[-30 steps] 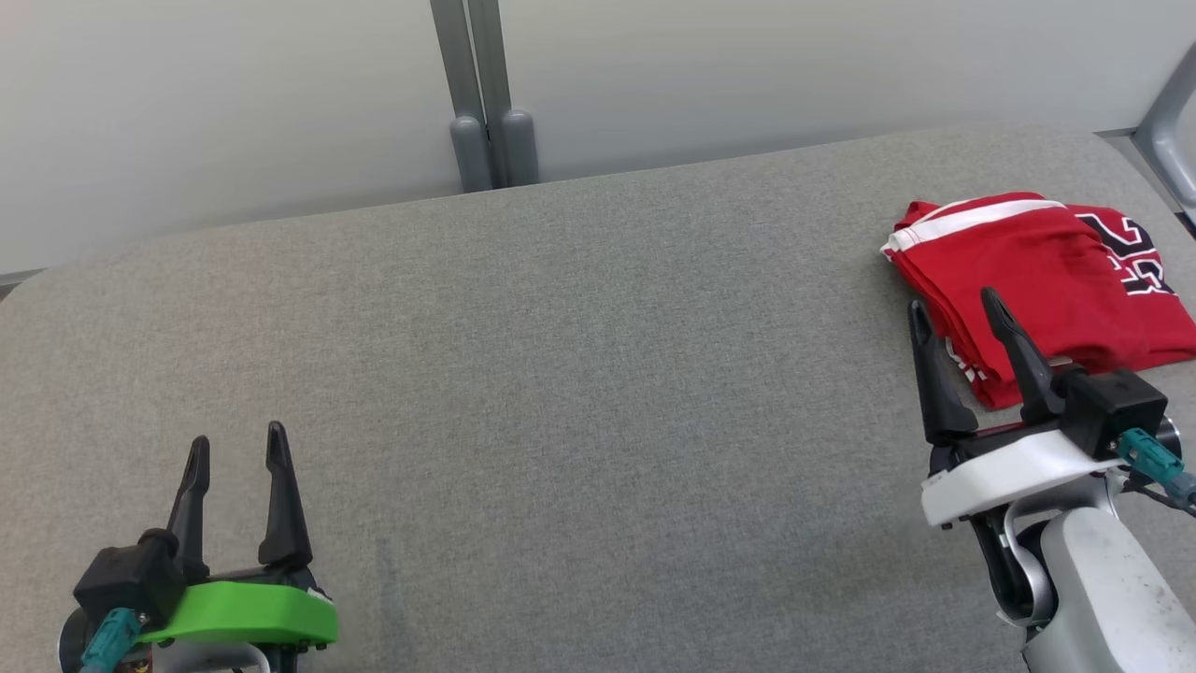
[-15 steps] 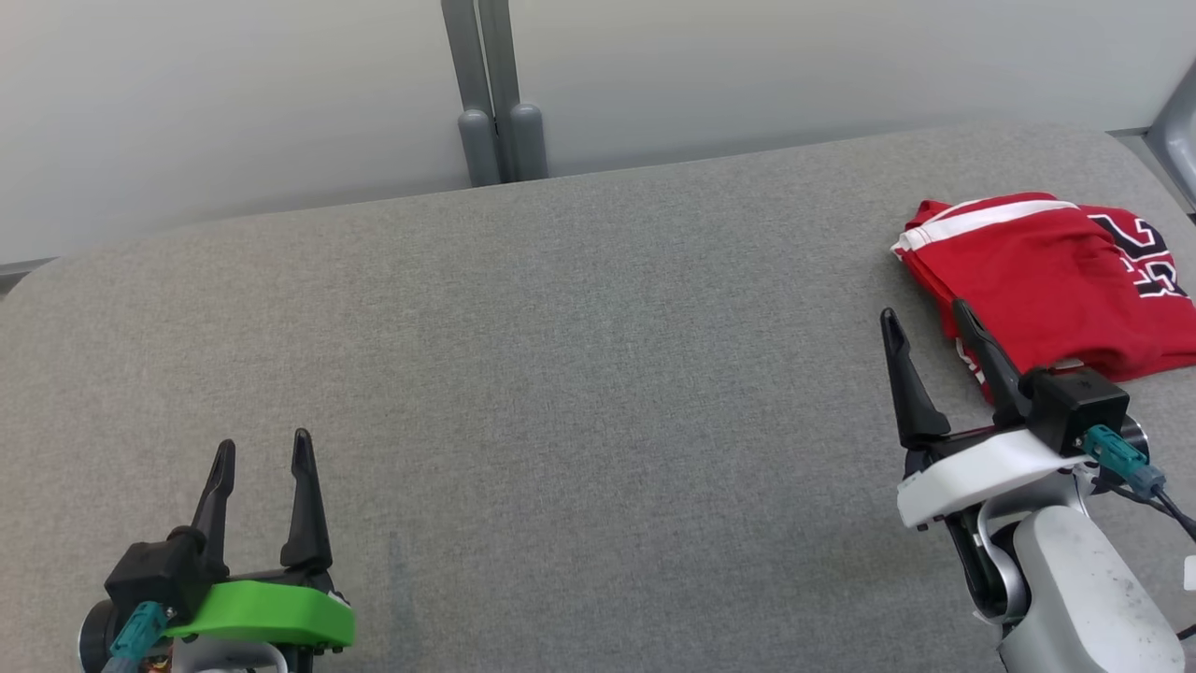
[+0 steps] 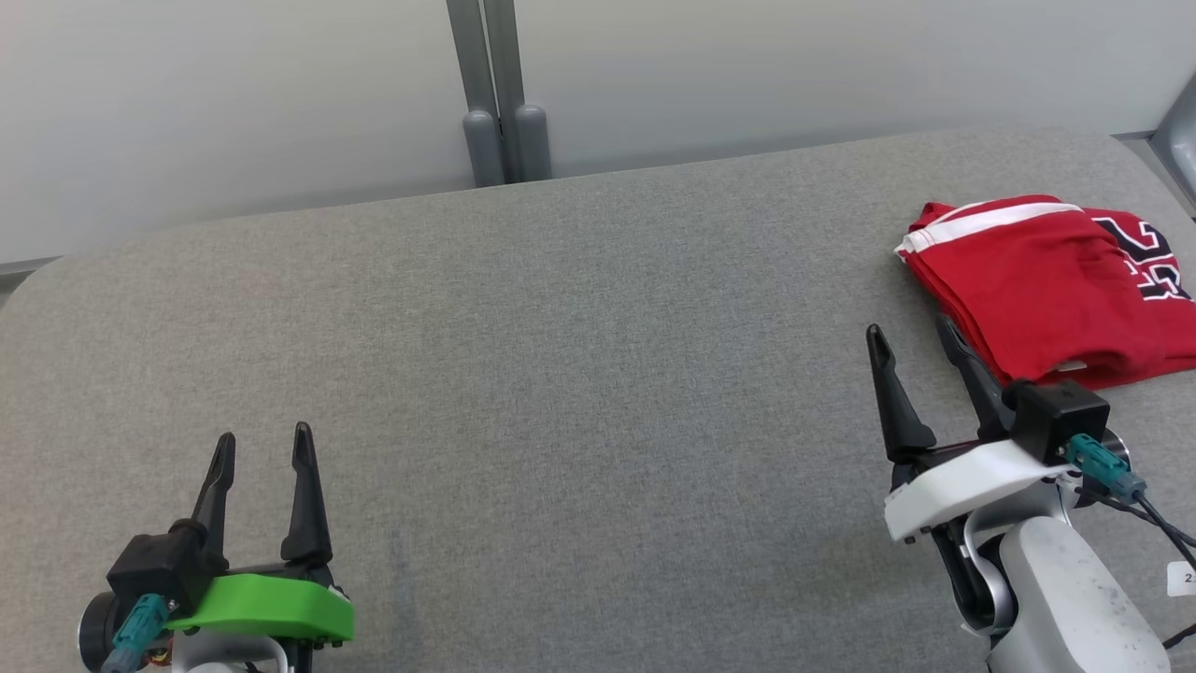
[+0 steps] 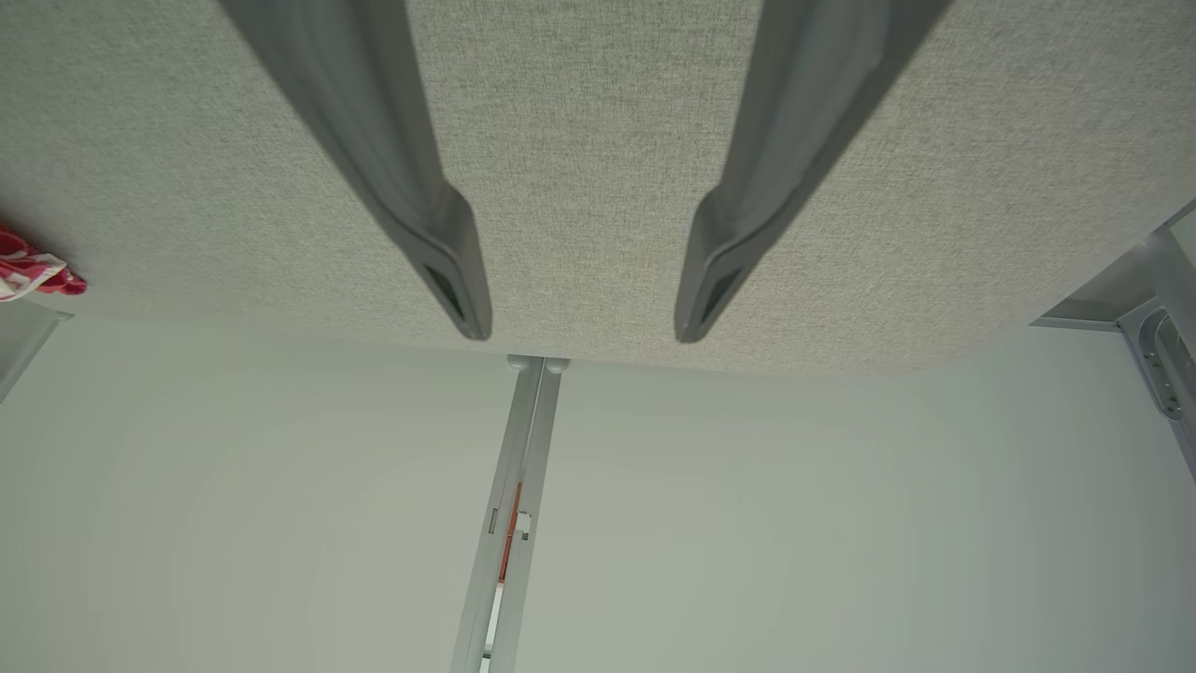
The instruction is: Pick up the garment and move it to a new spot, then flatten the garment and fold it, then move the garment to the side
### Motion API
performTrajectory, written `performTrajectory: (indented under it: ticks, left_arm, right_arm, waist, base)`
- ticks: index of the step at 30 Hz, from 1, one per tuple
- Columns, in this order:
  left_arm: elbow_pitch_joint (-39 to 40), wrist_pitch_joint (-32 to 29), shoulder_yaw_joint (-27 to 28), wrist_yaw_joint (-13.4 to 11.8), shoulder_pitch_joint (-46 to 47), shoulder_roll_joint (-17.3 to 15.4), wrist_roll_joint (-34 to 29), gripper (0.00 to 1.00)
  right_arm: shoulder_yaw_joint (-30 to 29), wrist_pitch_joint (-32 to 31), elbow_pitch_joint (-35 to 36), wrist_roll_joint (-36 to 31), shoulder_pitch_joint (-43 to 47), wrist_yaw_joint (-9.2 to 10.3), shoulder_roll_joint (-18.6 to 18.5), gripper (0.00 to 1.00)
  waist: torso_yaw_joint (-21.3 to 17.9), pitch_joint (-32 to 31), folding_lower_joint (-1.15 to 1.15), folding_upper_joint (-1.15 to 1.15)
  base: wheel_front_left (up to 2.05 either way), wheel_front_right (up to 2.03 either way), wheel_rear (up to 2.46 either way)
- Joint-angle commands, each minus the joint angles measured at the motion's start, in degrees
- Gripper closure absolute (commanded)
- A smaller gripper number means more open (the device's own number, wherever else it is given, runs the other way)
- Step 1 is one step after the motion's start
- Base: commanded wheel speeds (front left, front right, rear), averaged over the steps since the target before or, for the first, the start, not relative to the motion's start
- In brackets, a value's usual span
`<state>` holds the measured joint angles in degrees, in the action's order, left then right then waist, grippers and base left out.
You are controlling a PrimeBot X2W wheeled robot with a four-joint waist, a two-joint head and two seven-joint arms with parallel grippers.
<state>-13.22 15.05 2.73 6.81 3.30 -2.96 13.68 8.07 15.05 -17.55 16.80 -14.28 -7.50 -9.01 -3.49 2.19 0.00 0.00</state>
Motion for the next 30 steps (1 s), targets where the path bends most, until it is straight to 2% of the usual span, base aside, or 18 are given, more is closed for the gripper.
performTrajectory:
  ticks: [1,16,17,22,30]
  left_arm:
    - [0.0,0.1,0.1,0.2,0.8,0.0,-0.3,0.00]
    - [-0.8,0.1,-1.0,0.5,0.9,0.0,0.0,0.00]
    - [-0.7,0.0,-1.1,0.2,0.3,0.0,0.0,1.00]
    - [-3.3,-0.5,-1.1,0.2,-1.3,0.4,0.4,1.00]
    - [-3.2,-2.8,-0.4,0.3,-0.6,0.4,8.5,1.00]
  right_arm:
    - [0.2,0.1,-0.2,0.3,0.7,0.01,0.1,0.00]
    - [1.4,0.1,-1.6,0.6,-0.1,0.01,0.1,0.00]
    - [1.3,0.0,-1.5,0.5,-0.1,0.00,0.1,1.00]
    - [1.6,-0.2,-3.7,0.9,2.3,0.00,0.9,1.00]
    - [-0.1,-2.4,-2.9,8.6,2.9,0.00,1.4,1.00]
  waist:
    - [-0.1,0.0,0.00,0.00]
    - [-0.2,-0.3,0.00,0.00]
    - [-0.2,-0.3,0.00,0.00]
    - [-0.1,-0.4,0.00,0.00]
    - [0.1,-0.5,0.00,0.00]
  base:
    - [0.00,0.00,0.00]
    - [0.00,0.00,0.00]
    - [0.00,0.00,0.00]
    - [0.00,0.00,0.00]
    - [0.00,0.00,0.00]
